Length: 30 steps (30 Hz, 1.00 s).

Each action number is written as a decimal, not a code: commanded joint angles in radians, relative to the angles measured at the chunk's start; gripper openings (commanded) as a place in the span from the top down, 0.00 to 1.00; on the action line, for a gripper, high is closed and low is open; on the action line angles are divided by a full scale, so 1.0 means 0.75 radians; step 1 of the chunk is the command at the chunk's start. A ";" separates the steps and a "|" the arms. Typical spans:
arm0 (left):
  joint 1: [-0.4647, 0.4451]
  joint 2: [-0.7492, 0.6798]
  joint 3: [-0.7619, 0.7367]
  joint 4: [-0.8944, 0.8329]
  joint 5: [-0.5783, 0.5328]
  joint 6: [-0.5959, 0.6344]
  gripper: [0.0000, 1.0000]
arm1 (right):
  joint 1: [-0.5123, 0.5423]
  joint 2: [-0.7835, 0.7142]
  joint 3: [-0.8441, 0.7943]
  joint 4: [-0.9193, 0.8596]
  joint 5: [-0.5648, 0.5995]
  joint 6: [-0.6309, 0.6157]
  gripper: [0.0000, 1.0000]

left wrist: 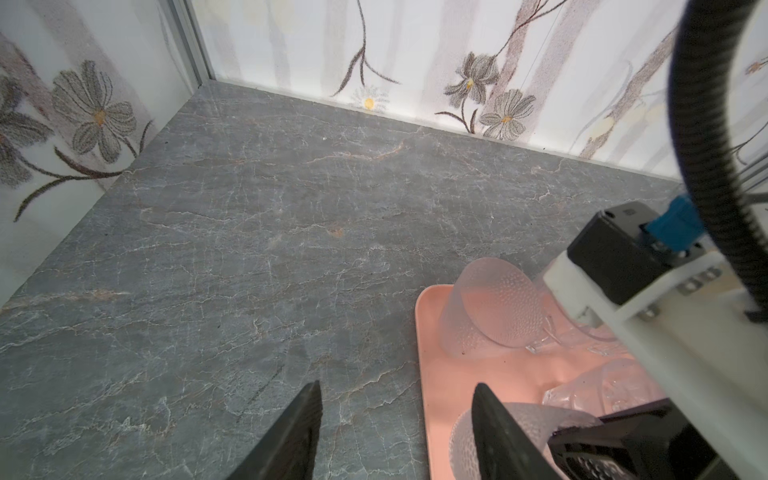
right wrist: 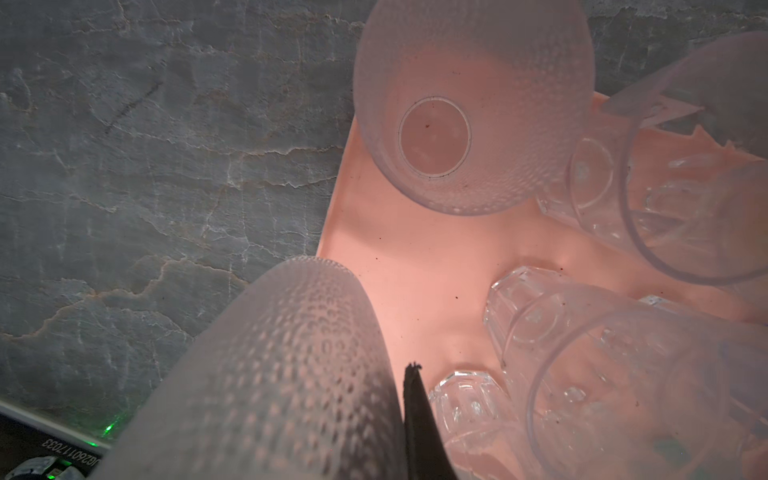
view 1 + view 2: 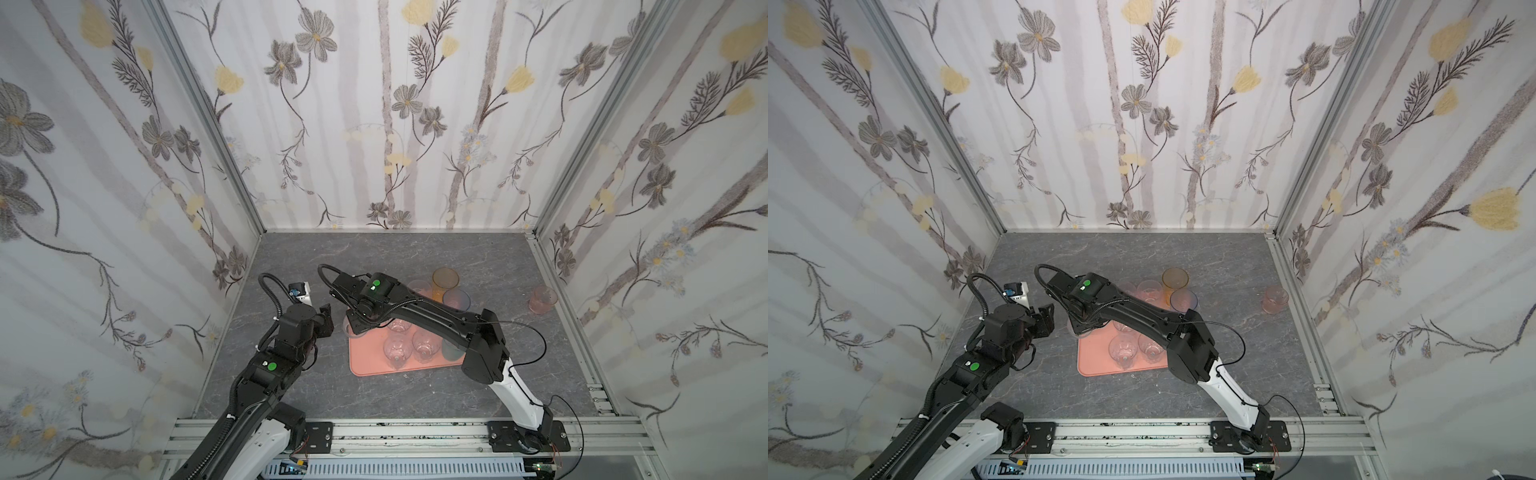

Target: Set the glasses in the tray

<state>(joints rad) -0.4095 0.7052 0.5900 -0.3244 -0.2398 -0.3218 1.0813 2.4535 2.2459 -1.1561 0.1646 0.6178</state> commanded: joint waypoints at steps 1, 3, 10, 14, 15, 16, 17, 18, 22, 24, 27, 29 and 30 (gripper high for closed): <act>0.002 0.013 -0.003 0.006 0.019 -0.009 0.40 | -0.002 0.027 0.012 0.014 0.053 -0.041 0.99; 0.002 0.013 -0.007 0.007 0.020 -0.005 0.40 | -0.002 0.051 0.012 0.004 0.069 -0.050 0.98; 0.002 0.025 -0.024 0.015 0.040 -0.006 0.40 | -0.002 0.113 0.012 -0.018 0.094 -0.062 0.96; 0.002 0.031 -0.028 0.025 0.048 -0.007 0.40 | -0.007 0.126 0.012 -0.011 0.123 -0.066 0.93; 0.002 0.032 -0.032 0.026 0.050 -0.005 0.40 | -0.011 0.128 0.012 -0.009 0.124 -0.067 0.91; 0.002 0.033 -0.034 0.028 0.051 -0.007 0.40 | -0.012 0.130 0.012 -0.006 0.131 -0.066 0.89; 0.002 0.035 -0.036 0.029 0.054 -0.007 0.40 | -0.014 0.130 0.012 -0.002 0.139 -0.066 0.87; 0.002 0.035 -0.038 0.030 0.056 -0.009 0.40 | -0.018 0.131 0.012 -0.001 0.145 -0.065 0.86; 0.002 0.037 -0.042 0.036 0.059 -0.009 0.40 | -0.020 0.136 0.012 0.003 0.158 -0.068 0.82; 0.002 0.038 -0.042 0.038 0.062 -0.009 0.40 | -0.020 0.134 0.012 0.008 0.160 -0.065 0.81; 0.002 0.043 -0.040 0.040 0.066 -0.008 0.40 | -0.020 0.127 0.012 0.022 0.179 -0.065 0.81; 0.002 0.043 -0.040 0.042 0.068 -0.009 0.40 | -0.022 0.124 0.012 0.028 0.192 -0.059 0.81; 0.002 0.045 -0.041 0.042 0.070 -0.011 0.40 | -0.021 0.125 0.012 0.030 0.200 -0.056 0.81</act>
<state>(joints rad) -0.4088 0.7376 0.5587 -0.3248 -0.1898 -0.3225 1.0664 2.5481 2.2482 -1.1606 0.2749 0.5671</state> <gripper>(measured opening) 0.600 0.191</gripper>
